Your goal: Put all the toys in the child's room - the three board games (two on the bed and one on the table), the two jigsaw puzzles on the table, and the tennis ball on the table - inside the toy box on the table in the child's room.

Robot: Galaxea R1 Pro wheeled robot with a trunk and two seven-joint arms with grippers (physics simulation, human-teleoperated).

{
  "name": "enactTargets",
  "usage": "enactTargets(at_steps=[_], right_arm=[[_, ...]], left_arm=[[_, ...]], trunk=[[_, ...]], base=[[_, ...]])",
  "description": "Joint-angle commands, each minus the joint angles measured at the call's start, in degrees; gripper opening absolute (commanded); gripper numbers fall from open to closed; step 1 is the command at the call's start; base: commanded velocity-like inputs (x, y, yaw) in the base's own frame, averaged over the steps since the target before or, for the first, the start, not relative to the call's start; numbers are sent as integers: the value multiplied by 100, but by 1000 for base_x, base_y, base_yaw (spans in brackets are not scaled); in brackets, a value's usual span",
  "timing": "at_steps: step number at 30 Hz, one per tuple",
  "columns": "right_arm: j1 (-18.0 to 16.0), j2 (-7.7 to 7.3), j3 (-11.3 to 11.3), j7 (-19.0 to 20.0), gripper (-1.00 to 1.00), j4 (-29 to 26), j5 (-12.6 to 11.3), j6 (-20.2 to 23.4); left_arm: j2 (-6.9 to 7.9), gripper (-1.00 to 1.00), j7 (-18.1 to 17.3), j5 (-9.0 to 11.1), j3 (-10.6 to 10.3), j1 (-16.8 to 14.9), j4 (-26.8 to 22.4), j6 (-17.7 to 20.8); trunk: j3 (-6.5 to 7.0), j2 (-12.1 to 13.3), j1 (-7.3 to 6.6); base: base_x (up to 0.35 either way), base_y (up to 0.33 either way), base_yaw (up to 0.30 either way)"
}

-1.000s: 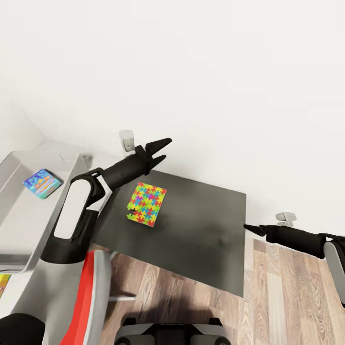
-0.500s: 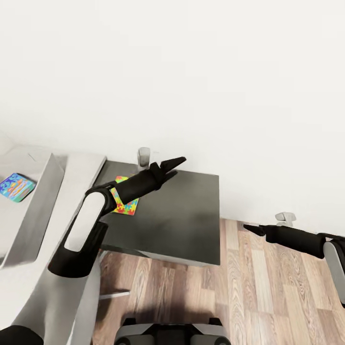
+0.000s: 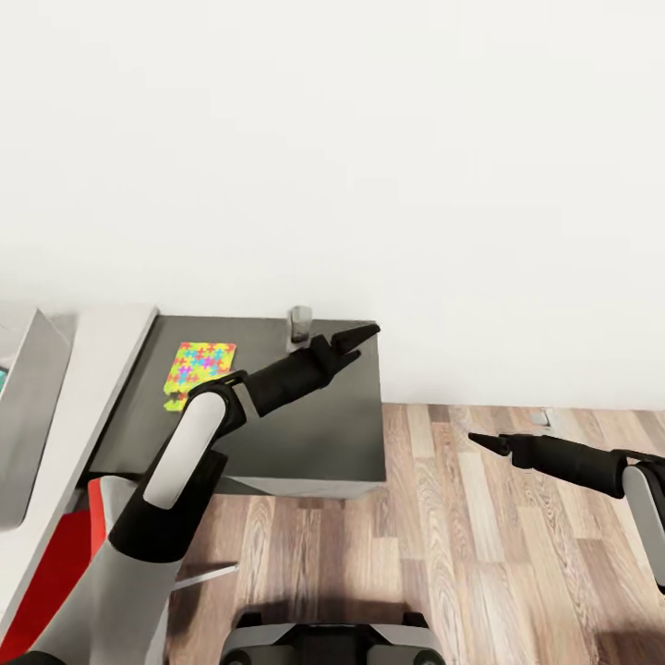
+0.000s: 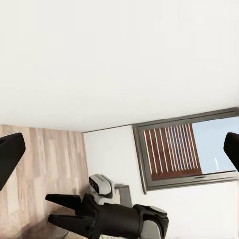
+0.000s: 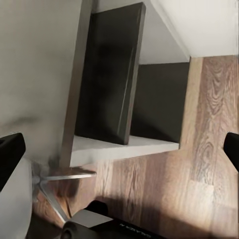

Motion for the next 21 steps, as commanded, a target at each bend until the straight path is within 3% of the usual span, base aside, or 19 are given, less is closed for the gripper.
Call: enactTargets(at_steps=[1, 8, 14, 21], right_arm=[[-6, -1, -4, 32, 100, -2, 19, 27], [-8, -4, -14, 32, 100, -2, 21, 27], [-9, -5, -19, 32, 100, -2, 21, 27], [-25, -23, -45, 32, 100, 1, 30, 27]], left_arm=[[-27, 100, 56, 59, -51, 8, -5, 3], [-97, 100, 80, 46, -322, 70, -2, -69], [-119, 100, 98, 4, -404, 95, -3, -86], [-138, 100, 118, -242, -468, 125, 1, -98]], trunk=[[-7, -9, 3], [-7, -9, 3], [-7, -9, 3], [-7, -9, 3]], base=[[-25, 0, -279], [-15, 0, -279], [-6, 0, -279], [-2, 0, -279]])
